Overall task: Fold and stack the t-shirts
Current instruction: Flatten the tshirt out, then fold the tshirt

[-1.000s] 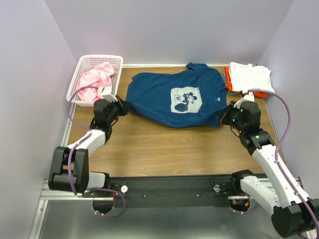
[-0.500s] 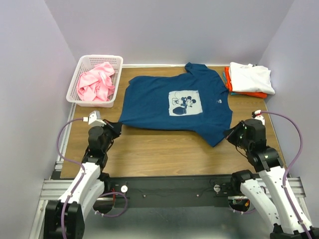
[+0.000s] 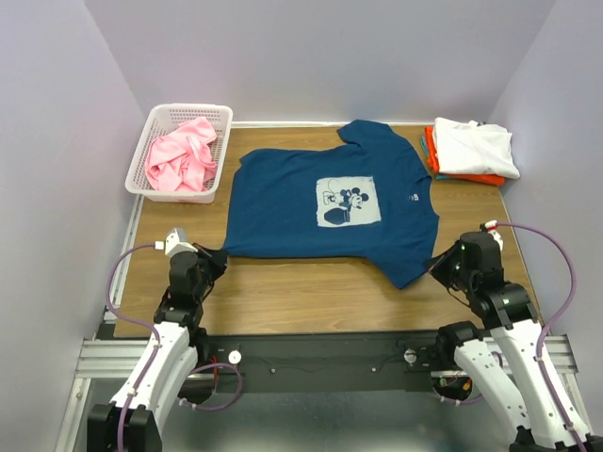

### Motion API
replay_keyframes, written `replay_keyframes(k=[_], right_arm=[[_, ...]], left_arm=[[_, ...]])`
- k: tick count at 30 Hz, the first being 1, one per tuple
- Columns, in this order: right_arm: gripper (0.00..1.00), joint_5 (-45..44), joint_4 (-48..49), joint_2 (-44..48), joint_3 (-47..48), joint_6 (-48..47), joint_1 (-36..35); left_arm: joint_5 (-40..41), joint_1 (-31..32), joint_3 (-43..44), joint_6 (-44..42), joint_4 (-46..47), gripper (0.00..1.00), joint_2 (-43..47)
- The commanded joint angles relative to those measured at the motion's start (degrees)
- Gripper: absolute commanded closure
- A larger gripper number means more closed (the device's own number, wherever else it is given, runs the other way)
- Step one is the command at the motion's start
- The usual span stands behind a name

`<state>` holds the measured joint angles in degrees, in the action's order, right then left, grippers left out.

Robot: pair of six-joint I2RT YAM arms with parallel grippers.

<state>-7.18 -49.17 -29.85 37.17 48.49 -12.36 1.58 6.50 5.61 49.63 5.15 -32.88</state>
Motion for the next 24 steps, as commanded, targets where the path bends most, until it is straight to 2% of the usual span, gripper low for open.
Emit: replay_keyframes(k=[1,7,15,24], right_arm=[[0.99,-3.54,-0.32,-1.88,0.18,0.64,0.14],[0.99,-5.64,4.87,-6.53,1.59,-1.47,0.06],[0.99,-6.09,11.71,-17.25,4.4,-4.45,0.14],[0.99,-8.9,17.35,-27.98,13.54,-6.56,0.06]], left_arm=[[2.11,0.09,0.63,0.47,0.3,1.0,-1.83],[-0.44,0.09,3.35,-0.05,6.44,1.0,-11.05],[-1.32,0.09,8.98,-0.76,9.88,1.0,-22.66],[-4.13,0.09,17.06,-2.69,10.85,1.0,-32.76]])
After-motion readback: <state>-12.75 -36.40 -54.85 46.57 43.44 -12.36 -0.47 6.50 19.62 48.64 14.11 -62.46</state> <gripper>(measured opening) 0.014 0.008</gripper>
